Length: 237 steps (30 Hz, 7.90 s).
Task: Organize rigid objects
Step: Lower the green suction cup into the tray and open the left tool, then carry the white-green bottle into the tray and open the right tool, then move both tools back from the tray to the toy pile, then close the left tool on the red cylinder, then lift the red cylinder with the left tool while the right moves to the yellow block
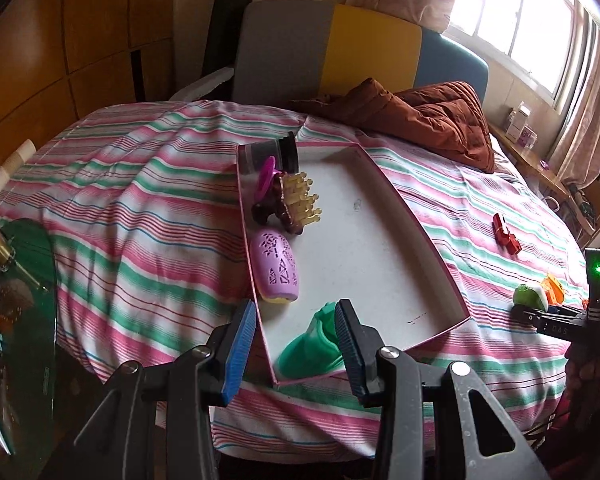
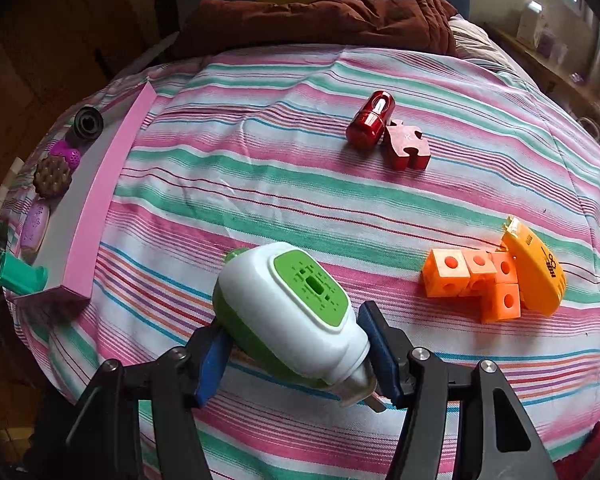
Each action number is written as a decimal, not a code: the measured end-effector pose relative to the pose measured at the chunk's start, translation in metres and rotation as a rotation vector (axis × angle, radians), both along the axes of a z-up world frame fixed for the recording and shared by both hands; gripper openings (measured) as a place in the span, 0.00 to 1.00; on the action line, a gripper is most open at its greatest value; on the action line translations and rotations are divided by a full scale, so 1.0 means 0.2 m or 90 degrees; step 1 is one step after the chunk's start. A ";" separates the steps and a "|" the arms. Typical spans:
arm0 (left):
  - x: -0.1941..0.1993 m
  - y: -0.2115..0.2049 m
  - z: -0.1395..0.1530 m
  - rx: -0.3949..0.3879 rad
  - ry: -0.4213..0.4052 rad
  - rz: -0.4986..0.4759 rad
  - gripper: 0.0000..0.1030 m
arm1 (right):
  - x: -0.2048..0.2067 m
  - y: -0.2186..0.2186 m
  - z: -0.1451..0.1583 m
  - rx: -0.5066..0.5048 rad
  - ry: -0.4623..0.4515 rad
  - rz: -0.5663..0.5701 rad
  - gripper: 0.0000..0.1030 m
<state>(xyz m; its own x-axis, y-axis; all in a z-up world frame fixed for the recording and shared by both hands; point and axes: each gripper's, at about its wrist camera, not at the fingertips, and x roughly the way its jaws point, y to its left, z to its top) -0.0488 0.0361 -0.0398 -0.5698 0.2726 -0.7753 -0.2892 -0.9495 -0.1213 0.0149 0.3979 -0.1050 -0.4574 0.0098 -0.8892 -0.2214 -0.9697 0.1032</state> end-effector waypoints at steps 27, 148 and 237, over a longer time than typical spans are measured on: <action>0.03 -0.13 0.00 0.001 0.006 0.039 0.40 | 0.00 -0.07 0.00 0.060 0.002 -0.016 0.58; 0.08 0.09 0.18 -0.057 0.073 -0.029 0.40 | 0.13 0.33 0.46 0.061 0.150 -0.189 0.82; 0.10 1.46 -0.39 -0.087 0.009 -0.330 0.24 | 0.32 0.83 0.08 -0.166 0.082 -0.385 0.88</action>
<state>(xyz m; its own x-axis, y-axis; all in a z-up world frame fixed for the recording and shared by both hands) -0.0293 0.3282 -0.1179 -0.3978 0.4185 -0.8165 -0.7253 -0.6885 0.0005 0.0797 0.5641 -0.0885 -0.5420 0.0897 -0.8356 -0.6878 -0.6186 0.3798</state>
